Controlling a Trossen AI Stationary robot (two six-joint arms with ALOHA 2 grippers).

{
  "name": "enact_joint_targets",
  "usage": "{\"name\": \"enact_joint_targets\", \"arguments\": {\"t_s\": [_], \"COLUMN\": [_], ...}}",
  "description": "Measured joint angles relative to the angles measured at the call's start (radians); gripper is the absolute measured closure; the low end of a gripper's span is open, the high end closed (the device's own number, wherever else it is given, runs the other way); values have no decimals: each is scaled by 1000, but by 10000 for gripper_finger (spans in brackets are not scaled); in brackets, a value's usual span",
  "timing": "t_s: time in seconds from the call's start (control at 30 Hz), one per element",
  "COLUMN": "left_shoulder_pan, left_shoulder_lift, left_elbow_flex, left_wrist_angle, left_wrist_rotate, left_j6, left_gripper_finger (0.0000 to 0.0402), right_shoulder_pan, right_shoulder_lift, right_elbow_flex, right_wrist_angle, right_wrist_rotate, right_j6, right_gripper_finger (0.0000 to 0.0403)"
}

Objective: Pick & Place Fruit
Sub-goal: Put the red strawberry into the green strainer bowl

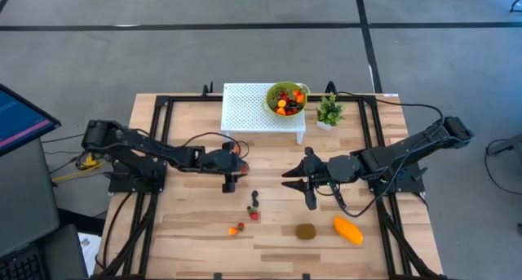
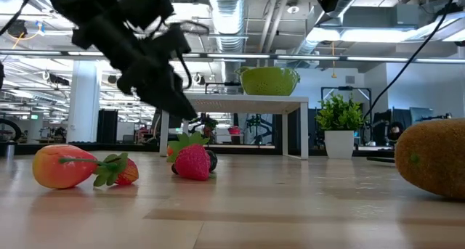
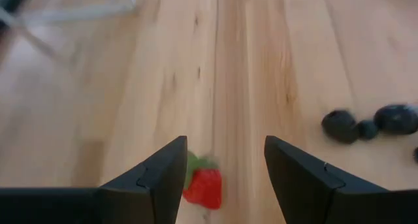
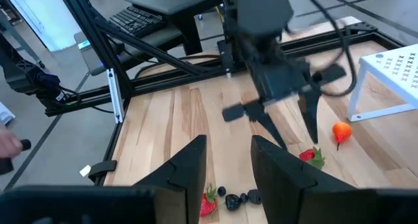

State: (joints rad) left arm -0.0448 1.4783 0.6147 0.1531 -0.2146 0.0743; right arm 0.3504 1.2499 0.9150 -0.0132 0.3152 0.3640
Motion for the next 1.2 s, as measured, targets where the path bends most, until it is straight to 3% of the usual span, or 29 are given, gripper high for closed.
{"name": "enact_joint_targets", "arguments": {"t_s": [0.23, 0.4, 0.93, 1.2], "left_shoulder_pan": [6, 6, 29, 11], "left_shoulder_lift": [164, 199, 195, 51], "left_elbow_flex": [3, 2, -2, -2], "left_wrist_angle": [74, 123, 141, 137], "left_wrist_rotate": [-18, -62, -83, -54], "left_j6": [0, 0, 3, 68], "left_gripper_finger": [208, 211, 230, 234], "right_shoulder_pan": [0, 2, 2, 0], "right_shoulder_lift": [0, 0, 0, 0], "right_elbow_flex": [0, 0, 0, 0], "right_wrist_angle": [-1, -5, -4, -3], "right_wrist_rotate": [0, 0, 0, 0], "right_j6": [1, 0, -4, -4], "right_gripper_finger": [288, 288, 288, 288]}}
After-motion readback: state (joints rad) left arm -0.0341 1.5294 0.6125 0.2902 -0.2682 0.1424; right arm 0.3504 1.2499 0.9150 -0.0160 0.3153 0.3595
